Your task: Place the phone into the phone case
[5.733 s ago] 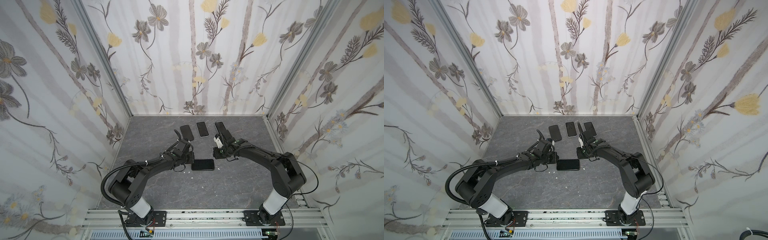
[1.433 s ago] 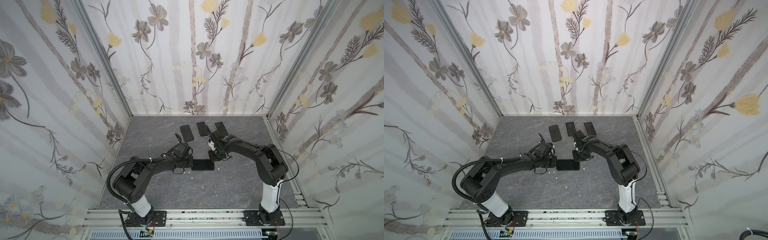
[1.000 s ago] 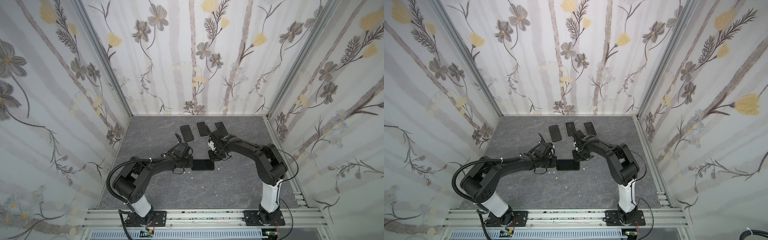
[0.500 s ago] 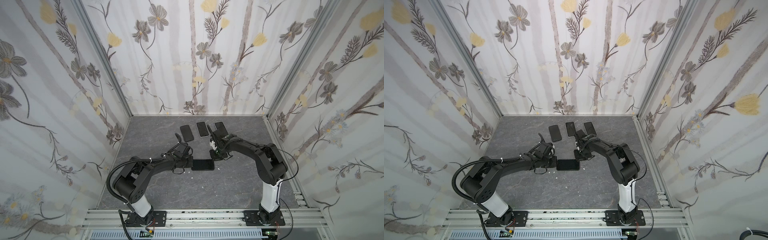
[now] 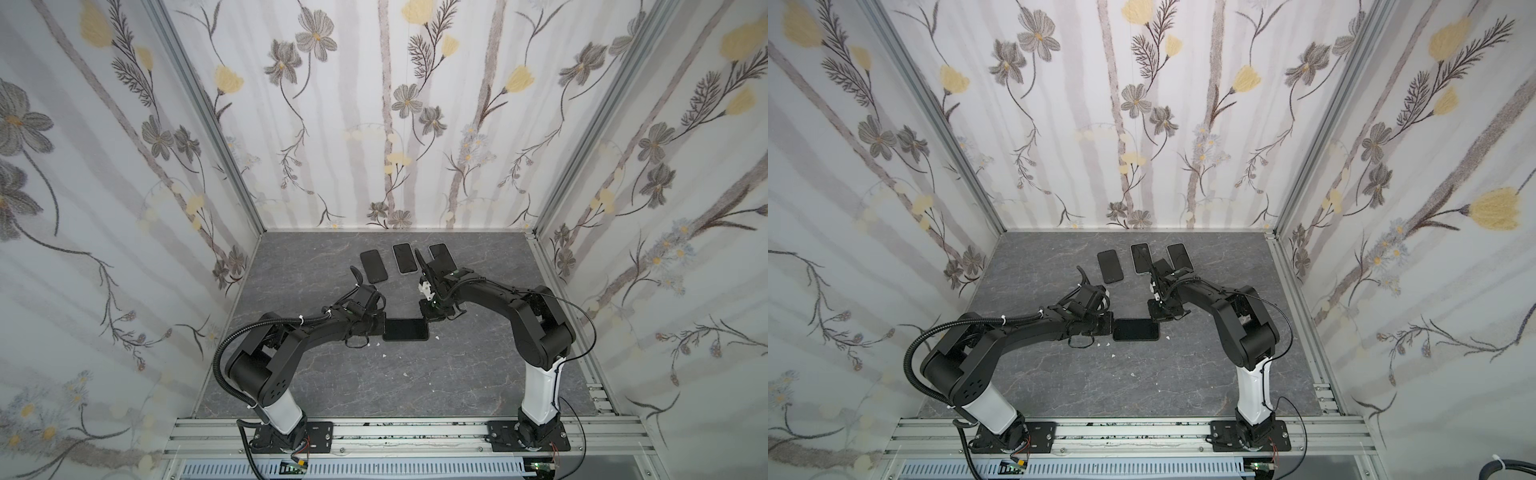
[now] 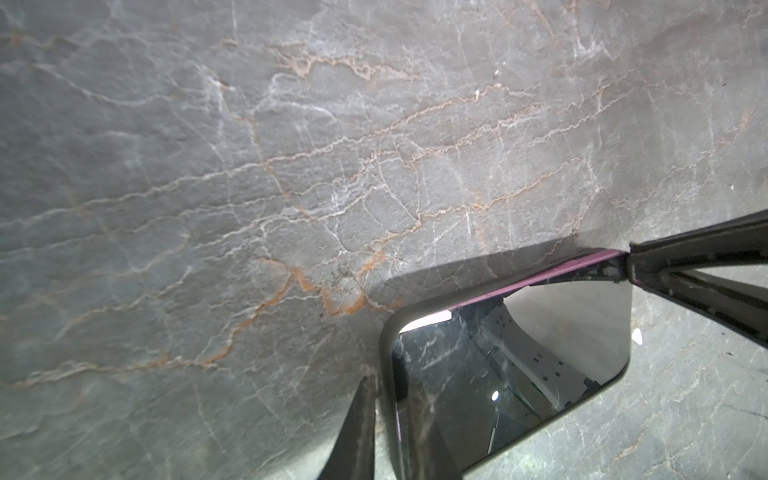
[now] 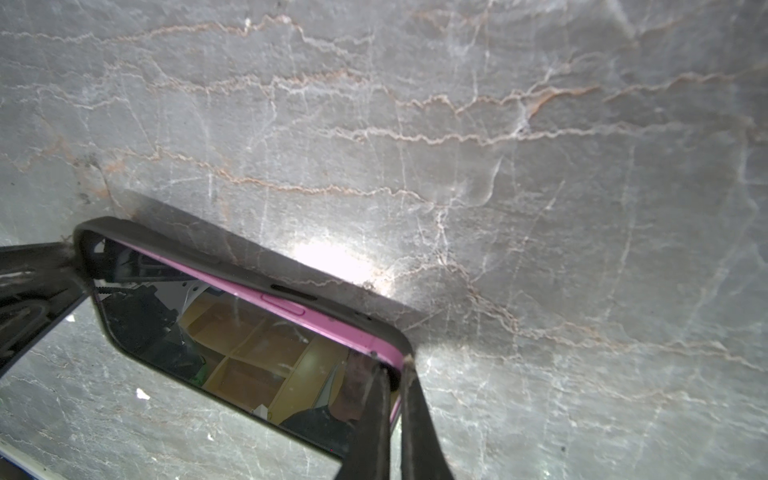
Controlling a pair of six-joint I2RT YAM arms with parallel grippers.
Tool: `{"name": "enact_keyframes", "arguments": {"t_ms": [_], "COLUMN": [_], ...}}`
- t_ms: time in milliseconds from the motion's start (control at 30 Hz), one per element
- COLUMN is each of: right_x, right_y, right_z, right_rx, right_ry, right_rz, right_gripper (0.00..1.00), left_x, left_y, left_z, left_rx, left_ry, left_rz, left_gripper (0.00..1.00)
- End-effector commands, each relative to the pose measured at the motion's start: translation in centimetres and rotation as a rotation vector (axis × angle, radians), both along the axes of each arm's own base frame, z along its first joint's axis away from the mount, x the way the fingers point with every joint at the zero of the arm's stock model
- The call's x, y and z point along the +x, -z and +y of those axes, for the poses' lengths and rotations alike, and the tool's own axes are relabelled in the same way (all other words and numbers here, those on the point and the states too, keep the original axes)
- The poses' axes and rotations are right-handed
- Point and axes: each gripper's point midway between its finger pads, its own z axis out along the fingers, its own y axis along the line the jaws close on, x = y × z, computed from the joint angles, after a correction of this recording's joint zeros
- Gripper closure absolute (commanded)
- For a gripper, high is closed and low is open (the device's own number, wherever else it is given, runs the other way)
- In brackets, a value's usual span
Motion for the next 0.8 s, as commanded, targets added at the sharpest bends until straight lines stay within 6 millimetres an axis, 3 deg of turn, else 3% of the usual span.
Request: {"name": "enact_keyframes", "arguments": {"t_ms": [0, 267, 767], "right_x": [-2.6, -4.2, -4.6], "right_y": [3.0, 5.4, 6.9], "right_z": [-1.2, -2.2, -2.9], "right_rx": [-0.061, -0.098, -0.147], "right_ry": [-0.018, -0.024, -0.027], "right_rz": [0.111, 0.172, 0.192], "right_gripper": [0.94, 0.94, 0.94], "left_x": [0.0, -0.1, -0.1], "left_y": [0.1, 0.4, 0.5], "left_z": [0.2, 0.2, 0.2], "left_rx": [0.007, 0.006, 0.007], "left_ry": [0.004, 0.003, 0.002], "left_rz": [-0.008, 0.000, 0.001], "left_gripper": [0.85, 0.85, 0.85]}}
